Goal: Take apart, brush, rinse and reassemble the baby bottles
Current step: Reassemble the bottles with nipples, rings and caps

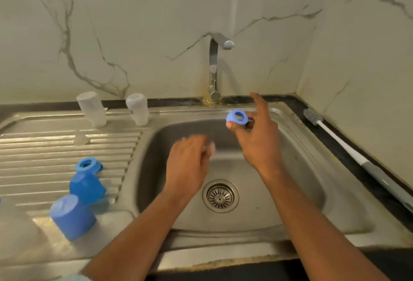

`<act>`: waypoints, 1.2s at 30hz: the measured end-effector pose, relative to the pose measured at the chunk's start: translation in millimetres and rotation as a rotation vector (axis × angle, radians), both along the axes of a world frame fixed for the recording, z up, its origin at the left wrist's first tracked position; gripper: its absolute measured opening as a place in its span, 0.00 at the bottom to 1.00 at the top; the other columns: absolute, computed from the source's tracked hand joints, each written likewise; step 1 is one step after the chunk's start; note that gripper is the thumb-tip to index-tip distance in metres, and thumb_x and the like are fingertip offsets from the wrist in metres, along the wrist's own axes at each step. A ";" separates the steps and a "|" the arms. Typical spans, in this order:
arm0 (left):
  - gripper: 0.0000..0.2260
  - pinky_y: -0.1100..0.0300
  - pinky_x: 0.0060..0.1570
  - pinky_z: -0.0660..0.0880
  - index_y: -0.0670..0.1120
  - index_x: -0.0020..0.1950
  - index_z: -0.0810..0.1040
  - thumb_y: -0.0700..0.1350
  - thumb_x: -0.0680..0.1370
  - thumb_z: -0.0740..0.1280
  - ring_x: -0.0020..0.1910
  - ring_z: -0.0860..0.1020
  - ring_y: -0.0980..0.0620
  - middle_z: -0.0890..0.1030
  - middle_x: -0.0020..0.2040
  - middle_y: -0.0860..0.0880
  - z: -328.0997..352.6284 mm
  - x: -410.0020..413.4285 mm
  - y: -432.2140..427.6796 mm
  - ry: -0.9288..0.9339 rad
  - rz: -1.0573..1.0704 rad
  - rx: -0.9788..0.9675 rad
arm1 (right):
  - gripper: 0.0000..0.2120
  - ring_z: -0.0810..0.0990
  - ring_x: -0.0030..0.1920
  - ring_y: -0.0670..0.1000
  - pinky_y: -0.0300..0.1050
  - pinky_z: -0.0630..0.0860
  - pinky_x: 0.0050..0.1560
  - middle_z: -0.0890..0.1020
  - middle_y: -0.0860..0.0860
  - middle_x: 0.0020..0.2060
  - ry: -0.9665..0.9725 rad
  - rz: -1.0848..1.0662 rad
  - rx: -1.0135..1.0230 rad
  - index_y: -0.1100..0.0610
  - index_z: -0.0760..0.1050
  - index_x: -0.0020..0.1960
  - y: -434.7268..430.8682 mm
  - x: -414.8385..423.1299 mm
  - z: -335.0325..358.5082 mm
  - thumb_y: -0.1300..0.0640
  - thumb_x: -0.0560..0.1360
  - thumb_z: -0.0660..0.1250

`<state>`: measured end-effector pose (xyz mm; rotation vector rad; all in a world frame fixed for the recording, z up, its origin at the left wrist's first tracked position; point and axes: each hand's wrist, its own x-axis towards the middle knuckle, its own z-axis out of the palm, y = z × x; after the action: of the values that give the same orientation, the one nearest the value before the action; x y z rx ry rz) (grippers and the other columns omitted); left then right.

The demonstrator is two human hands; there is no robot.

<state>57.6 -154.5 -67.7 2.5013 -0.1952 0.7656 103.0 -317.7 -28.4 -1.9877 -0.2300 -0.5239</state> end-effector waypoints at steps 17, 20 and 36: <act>0.14 0.65 0.46 0.79 0.46 0.53 0.82 0.35 0.71 0.77 0.49 0.84 0.54 0.86 0.49 0.49 2.7 2.6 6.8 0.240 -0.112 -0.985 | 0.22 0.82 0.50 0.40 0.32 0.77 0.50 0.82 0.43 0.51 0.202 0.418 -0.109 0.51 0.77 0.61 11.4 -4.9 -13.5 0.57 0.69 0.78; 0.16 0.63 0.45 0.80 0.47 0.53 0.81 0.31 0.71 0.74 0.51 0.84 0.51 0.86 0.49 0.47 4.1 2.5 6.7 0.266 -0.139 -1.093 | 0.22 0.82 0.49 0.40 0.32 0.78 0.50 0.83 0.42 0.49 0.208 0.422 -0.126 0.49 0.78 0.59 12.2 -6.1 -14.0 0.58 0.67 0.79; 0.15 0.57 0.53 0.81 0.42 0.59 0.80 0.28 0.77 0.65 0.55 0.84 0.46 0.85 0.55 0.43 6.7 1.8 6.0 0.357 -0.323 -1.375 | 0.25 0.79 0.58 0.41 0.31 0.74 0.59 0.80 0.47 0.62 0.189 0.446 -0.161 0.54 0.73 0.70 9.3 -6.3 -13.2 0.57 0.74 0.73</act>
<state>59.4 -148.5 -61.0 1.1958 0.0624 0.1438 96.7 -308.4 -41.6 -2.0418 -0.5940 -0.0320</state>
